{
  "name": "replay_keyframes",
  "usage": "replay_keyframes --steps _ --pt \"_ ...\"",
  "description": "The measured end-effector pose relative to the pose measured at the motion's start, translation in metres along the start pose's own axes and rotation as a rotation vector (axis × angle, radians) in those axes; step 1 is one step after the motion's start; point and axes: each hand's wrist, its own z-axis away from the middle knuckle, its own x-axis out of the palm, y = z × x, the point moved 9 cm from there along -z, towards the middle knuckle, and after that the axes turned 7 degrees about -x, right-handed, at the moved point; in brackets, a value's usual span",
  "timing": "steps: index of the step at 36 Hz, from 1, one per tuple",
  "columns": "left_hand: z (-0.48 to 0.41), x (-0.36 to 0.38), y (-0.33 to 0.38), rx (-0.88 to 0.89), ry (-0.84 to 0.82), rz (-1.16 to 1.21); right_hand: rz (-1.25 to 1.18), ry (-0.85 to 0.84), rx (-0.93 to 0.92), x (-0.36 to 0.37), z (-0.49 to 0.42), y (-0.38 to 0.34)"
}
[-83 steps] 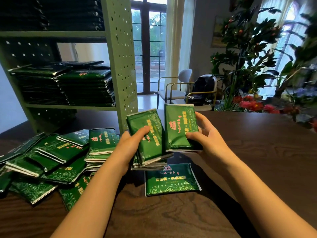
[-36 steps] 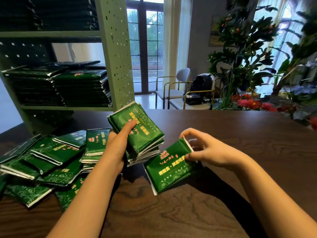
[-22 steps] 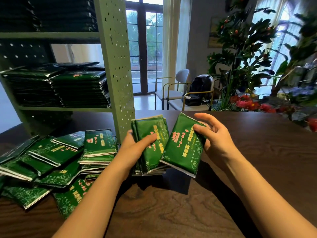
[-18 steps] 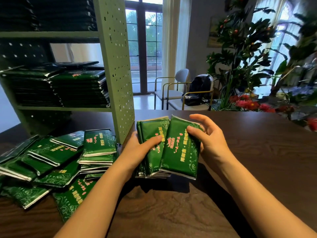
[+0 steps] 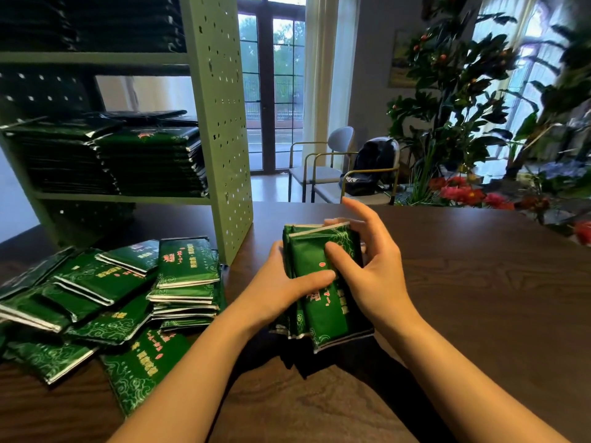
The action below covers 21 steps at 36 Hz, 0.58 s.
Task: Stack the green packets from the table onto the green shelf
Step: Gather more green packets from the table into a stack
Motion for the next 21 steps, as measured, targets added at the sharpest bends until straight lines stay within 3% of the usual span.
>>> replay_keyframes --steps 5,10,13,18,21 --pt "0.0 -0.004 0.004 0.054 0.024 -0.006 0.083 0.03 0.142 0.0 0.005 0.013" --pt "0.006 -0.01 0.015 0.19 0.033 0.064 -0.265 -0.135 0.411 0.024 0.016 0.036" --pt "0.006 -0.01 0.014 0.235 0.006 -0.012 -0.358 -0.205 0.331 0.033 0.017 0.03" --pt "0.002 -0.015 0.008 0.229 0.014 -0.169 -0.375 -0.186 0.308 0.033 0.017 0.028" --pt "0.0 -0.014 0.007 0.197 -0.012 -0.115 -0.422 -0.165 0.346 0.032 0.018 0.031"
